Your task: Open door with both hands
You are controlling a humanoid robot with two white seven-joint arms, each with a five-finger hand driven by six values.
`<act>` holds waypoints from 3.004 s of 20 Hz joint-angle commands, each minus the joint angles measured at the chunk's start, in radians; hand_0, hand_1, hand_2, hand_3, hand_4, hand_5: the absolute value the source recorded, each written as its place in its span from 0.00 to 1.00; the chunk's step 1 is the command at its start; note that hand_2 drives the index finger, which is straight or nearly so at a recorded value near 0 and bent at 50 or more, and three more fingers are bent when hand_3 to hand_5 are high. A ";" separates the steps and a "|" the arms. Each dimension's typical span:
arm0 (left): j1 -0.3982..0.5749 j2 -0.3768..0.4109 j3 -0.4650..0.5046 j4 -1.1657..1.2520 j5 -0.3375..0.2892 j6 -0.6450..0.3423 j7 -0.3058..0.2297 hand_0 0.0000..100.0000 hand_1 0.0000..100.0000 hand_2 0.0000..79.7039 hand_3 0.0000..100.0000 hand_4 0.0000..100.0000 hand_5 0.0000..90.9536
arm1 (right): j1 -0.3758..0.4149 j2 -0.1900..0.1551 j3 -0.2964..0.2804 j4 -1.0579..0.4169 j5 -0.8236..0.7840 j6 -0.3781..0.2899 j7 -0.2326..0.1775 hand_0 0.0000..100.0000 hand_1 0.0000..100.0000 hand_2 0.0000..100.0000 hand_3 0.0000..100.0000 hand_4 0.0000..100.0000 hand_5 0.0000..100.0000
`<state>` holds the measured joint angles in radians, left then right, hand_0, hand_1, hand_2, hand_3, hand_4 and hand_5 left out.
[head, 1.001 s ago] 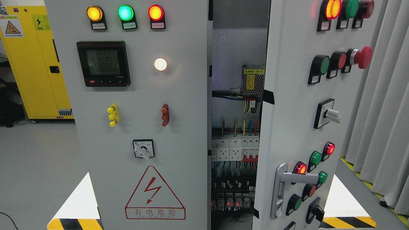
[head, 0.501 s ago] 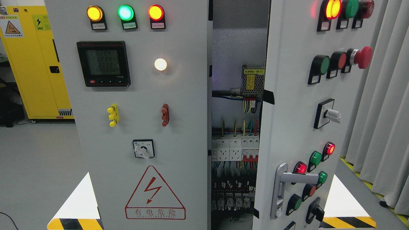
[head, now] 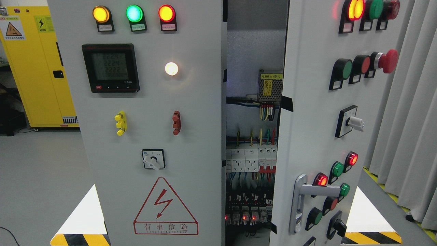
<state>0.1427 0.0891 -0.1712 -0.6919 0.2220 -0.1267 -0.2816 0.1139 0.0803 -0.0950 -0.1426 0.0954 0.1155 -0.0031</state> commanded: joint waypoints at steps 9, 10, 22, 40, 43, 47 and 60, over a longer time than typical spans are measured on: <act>0.063 0.418 -0.100 -0.839 0.250 -0.001 -0.129 0.00 0.00 0.00 0.00 0.00 0.00 | 0.001 -0.004 0.000 0.001 0.001 0.000 0.000 0.21 0.11 0.00 0.00 0.00 0.00; 0.067 0.435 -0.102 -0.875 0.275 -0.001 -0.133 0.00 0.00 0.00 0.00 0.00 0.00 | 0.001 -0.004 0.000 0.001 0.001 0.000 0.000 0.21 0.13 0.00 0.00 0.00 0.00; 0.012 0.665 -0.102 -1.218 0.442 0.012 -0.194 0.00 0.00 0.00 0.00 0.00 0.00 | 0.001 -0.023 -0.002 -0.003 0.000 0.000 0.000 0.21 0.14 0.00 0.00 0.00 0.00; -0.506 0.698 -0.152 -1.273 0.809 0.259 -0.162 0.00 0.00 0.00 0.00 0.00 0.00 | -0.028 -0.057 -0.006 -0.012 -0.005 -0.019 0.000 0.21 0.14 0.00 0.00 0.00 0.00; -0.606 0.698 -0.224 -1.272 0.856 0.297 -0.162 0.00 0.00 0.00 0.00 0.00 0.00 | -0.030 -0.057 -0.006 -0.011 -0.005 -0.031 0.000 0.21 0.14 0.00 0.00 0.00 0.00; -0.767 0.690 -0.327 -1.265 0.902 0.354 -0.160 0.00 0.00 0.00 0.00 0.00 0.00 | -0.028 -0.057 -0.006 -0.009 -0.005 -0.057 0.000 0.21 0.14 0.00 0.00 0.00 0.00; -1.109 0.483 -0.507 -1.115 0.985 0.480 -0.070 0.00 0.00 0.00 0.00 0.00 0.00 | -0.028 -0.060 -0.011 -0.008 -0.005 -0.059 0.000 0.21 0.14 0.00 0.00 0.00 0.00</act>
<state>-0.8203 0.6849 -0.5130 -1.8933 1.1713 0.3457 -0.3615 0.0861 0.0028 -0.1025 -0.1521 0.0912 0.0559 -0.0023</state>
